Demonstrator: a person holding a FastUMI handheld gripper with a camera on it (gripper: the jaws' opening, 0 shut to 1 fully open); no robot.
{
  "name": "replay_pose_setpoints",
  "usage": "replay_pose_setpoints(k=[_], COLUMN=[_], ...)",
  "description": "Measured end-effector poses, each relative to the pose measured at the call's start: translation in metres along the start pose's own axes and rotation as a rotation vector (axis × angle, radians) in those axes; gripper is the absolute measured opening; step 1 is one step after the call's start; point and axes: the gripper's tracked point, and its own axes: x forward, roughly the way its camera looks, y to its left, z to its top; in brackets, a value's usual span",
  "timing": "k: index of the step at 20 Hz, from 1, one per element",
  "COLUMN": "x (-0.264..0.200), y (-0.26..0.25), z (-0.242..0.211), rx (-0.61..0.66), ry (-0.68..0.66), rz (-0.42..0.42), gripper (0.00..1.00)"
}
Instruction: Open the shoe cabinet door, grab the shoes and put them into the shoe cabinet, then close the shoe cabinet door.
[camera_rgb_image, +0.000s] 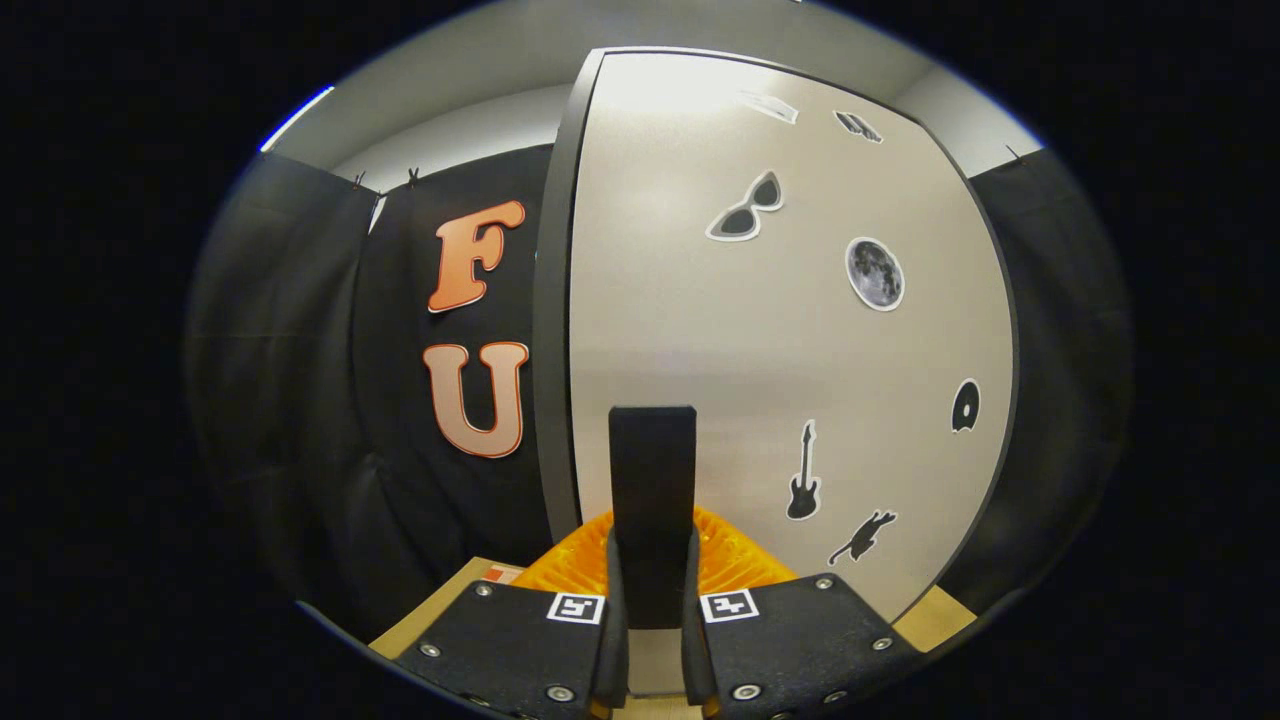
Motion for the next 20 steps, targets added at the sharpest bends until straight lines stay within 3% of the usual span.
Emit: replay_pose_setpoints(k=[8,20], x=[-0.04,-0.117], y=[-0.009,-0.052], z=[-0.001,0.0], rx=[0.005,-0.002], ry=[0.012,0.023], rz=[-0.039,-0.177], gripper=[0.17,0.16])
